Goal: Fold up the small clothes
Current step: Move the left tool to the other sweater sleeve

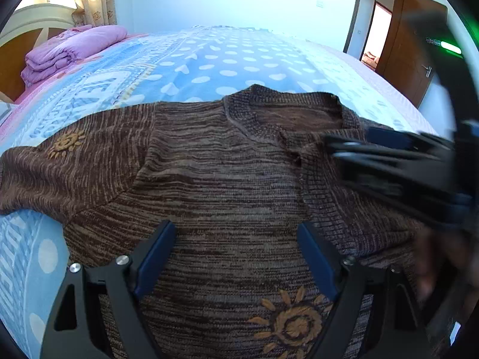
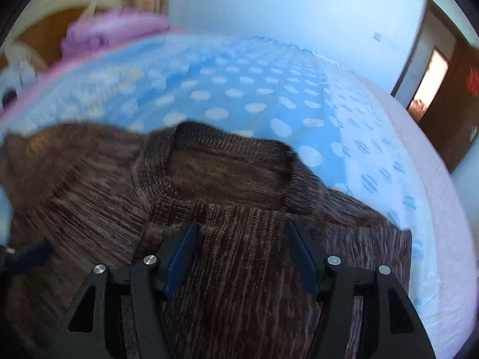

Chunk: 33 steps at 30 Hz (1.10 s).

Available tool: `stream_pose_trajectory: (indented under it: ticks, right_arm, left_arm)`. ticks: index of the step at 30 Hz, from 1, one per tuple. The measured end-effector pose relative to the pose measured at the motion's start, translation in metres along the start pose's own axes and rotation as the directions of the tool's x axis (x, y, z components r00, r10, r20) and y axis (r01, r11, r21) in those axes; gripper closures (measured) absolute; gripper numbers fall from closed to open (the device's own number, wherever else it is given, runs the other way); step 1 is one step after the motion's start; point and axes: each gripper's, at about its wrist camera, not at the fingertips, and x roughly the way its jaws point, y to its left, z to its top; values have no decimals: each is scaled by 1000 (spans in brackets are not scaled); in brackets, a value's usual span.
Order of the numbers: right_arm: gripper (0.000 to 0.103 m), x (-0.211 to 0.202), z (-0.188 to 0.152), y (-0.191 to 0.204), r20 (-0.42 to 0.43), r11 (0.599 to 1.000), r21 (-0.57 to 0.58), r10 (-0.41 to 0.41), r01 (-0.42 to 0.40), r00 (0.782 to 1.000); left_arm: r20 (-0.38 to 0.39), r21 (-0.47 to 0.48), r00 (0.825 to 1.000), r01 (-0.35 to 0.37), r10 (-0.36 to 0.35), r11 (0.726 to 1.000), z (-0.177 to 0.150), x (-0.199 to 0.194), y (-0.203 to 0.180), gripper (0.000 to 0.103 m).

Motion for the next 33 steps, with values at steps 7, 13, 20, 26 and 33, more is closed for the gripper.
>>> stream_pose_trajectory:
  ticks: [7,13,20,26,33]
  right_arm:
    - [39,-25,-55,-21,-88,966,141,229,-215,969]
    - [39,-56,-60,15,7,982,20,186,-186,983]
    - [34,-41,-68,67,-59,985,-71,152,-156,987]
    - [31,-46,-76,72,-63,979,-100,174,-179,983]
    - [27,-45,-76,77,-60,980,-121,152,-159,986]
  left_arm:
    - [33,-90,999,15,-12,996,-1,-13,19,12]
    - [90,-69,991,-91,97,993,-7,-53,66,11]
    - [52,-121,952,-294,302,948,-9,-66,167,10]
    - [-21,-294,923,-374,385,880,-19,-66,262,10]
    - [-37,-438,938,-325,344,838,-27,-61,298,16]
